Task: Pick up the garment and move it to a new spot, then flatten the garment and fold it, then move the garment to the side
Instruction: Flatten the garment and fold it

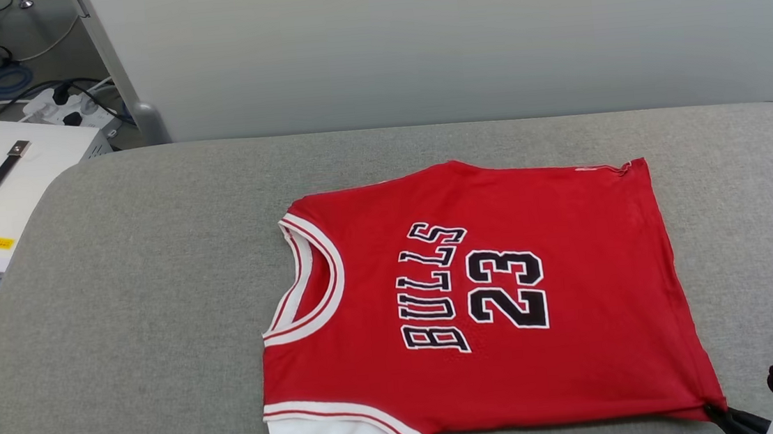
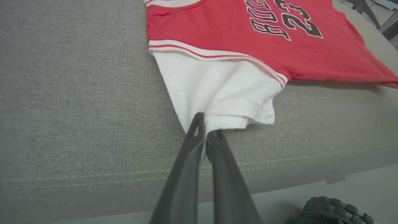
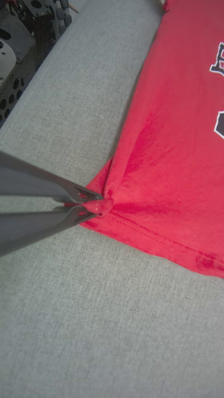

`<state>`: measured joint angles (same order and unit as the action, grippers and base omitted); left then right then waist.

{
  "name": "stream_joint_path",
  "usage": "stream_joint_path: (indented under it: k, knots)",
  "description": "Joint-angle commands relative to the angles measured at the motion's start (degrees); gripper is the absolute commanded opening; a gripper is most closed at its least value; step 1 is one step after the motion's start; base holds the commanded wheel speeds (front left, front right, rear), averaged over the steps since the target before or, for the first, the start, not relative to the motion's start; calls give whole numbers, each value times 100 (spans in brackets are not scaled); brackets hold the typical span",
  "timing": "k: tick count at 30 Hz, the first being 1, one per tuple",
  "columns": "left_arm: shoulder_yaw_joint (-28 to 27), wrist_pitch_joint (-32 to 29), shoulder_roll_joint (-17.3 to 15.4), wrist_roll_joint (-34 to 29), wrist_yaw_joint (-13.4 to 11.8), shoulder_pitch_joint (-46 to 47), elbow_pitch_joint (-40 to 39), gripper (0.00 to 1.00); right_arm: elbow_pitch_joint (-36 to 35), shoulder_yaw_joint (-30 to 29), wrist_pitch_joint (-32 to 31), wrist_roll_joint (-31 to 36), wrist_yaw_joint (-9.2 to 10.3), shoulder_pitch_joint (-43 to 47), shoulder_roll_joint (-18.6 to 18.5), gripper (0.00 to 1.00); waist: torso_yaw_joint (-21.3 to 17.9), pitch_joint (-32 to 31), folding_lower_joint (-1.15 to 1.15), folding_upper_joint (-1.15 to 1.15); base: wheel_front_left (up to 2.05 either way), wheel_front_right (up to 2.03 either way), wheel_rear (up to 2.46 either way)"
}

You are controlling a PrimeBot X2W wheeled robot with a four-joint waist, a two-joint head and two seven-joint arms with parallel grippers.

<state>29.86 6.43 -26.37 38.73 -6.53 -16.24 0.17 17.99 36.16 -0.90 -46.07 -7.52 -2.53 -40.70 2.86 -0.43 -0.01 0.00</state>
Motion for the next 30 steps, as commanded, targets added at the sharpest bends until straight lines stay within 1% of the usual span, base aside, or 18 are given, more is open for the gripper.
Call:
stream_joint_path:
  k: [1, 6, 11, 16, 21, 27, 30]
  knots:
    - [13, -20, -31, 28, 17, -80, -30, 0, -71, -124, -43, 41, 3, 117, -32, 0, 2, 6, 1, 0, 0, 0, 0]
    - [-8, 5, -118, -134, 31, 212, -89, 0, -327, -597, -182, 197, 3, 288, 123, 0, -2, 72, 1, 0, 0, 0, 0]
    - [-60, 42, -204, -339, 207, 907, -42, 0, -622, -1042, -353, 368, 3, 221, 310, 0, -67, 235, 1, 0, 0, 0, 0]
    - [-138, 8, -295, -494, 480, 1836, 215, 0, -926, -1405, -585, 463, 3, -22, 475, 0, -228, 507, 1, 0, 0, 0, 0]
    - [-184, -180, -377, -598, 769, 2841, 599, 0, -1069, -1662, -808, 479, 3, -421, 653, 0, -415, 932, 1, 0, 0, 0, 0]
    - [-95, -323, -341, -691, 1116, 3927, 1310, 0, -862, -1749, -970, 454, 3, -1008, 842, 0, -560, 1443, 1, 0, 0, 0, 0]
    - [-10, -331, -294, -709, 1233, 4381, 1727, 0, -680, -1703, -984, 443, 3, -1309, 908, 0, -606, 1662, 1, 0, 0, 0, 0]
